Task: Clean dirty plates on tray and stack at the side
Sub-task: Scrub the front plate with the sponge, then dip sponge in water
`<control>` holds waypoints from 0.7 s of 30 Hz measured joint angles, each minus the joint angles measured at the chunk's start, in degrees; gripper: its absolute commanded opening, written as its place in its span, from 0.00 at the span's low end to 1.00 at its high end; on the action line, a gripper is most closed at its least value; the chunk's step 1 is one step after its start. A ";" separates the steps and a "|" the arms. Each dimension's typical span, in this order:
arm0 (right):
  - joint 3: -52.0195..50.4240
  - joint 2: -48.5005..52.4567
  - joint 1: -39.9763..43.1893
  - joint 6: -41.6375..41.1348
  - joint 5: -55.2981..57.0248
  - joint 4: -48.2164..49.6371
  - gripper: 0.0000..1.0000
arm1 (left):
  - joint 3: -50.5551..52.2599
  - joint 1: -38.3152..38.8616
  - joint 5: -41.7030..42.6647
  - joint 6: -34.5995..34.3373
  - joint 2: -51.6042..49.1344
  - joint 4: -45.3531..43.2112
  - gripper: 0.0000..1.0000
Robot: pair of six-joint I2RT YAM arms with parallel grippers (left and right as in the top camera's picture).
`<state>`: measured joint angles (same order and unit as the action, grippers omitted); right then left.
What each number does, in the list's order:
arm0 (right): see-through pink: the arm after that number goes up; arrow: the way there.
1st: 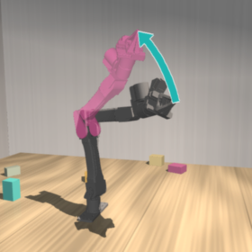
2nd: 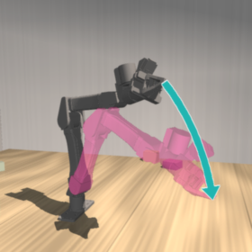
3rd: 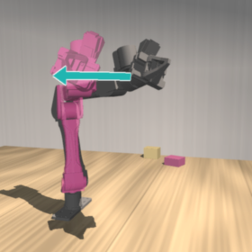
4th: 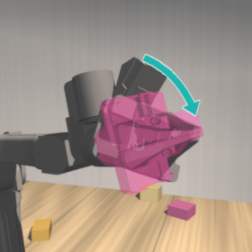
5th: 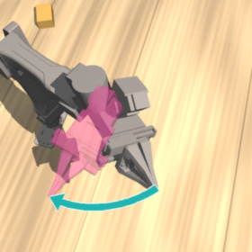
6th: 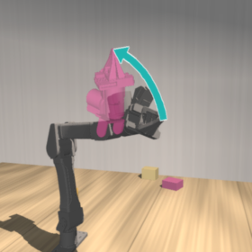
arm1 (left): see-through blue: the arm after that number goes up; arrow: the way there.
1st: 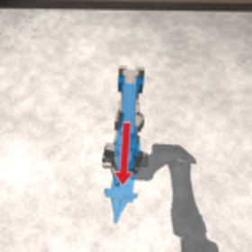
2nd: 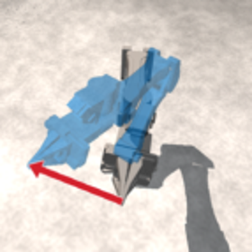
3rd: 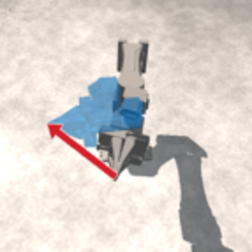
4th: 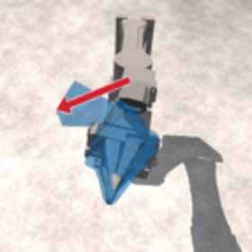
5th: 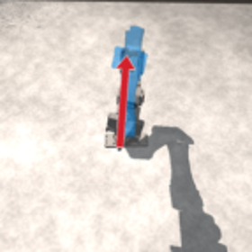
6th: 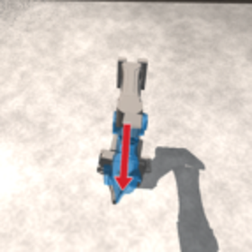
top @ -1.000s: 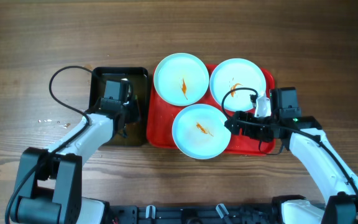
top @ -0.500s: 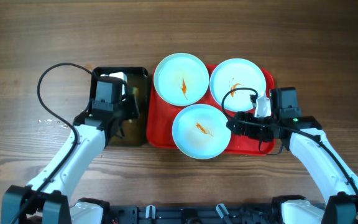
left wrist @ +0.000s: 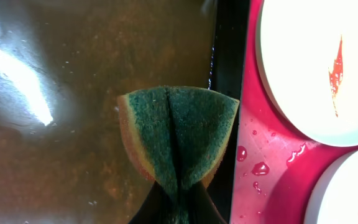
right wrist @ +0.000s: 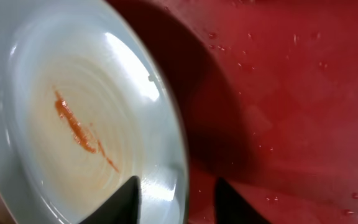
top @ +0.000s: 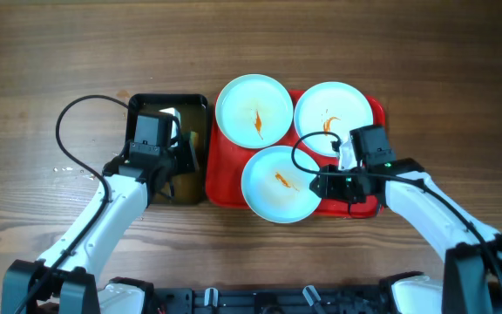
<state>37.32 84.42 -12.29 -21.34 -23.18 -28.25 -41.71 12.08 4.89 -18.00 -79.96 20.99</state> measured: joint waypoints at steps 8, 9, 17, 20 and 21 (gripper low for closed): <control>0.00 3.13 -0.04 -2.49 -0.39 3.02 0.15 | 0.02 1.33 15.21 -0.83 0.00 -4.72 0.04; 0.00 3.13 -0.04 -2.49 -0.37 3.13 0.15 | 0.04 2.49 16.68 -1.40 0.00 -5.95 0.04; 0.00 3.15 -0.04 -2.49 -0.39 3.28 0.15 | -0.02 18.91 21.51 -14.78 -6.01 -23.04 0.04; -0.02 3.30 -0.04 -2.49 -0.39 3.48 0.15 | -0.04 22.60 21.62 -22.84 -12.50 -31.06 0.04; -0.02 3.37 -0.04 -2.49 -0.39 3.48 0.15 | 0.00 24.17 21.68 -26.62 -15.28 -33.46 0.04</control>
<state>37.30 87.79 -12.34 -23.83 -23.57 -24.77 -41.71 36.25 26.57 -44.62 -95.24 -12.47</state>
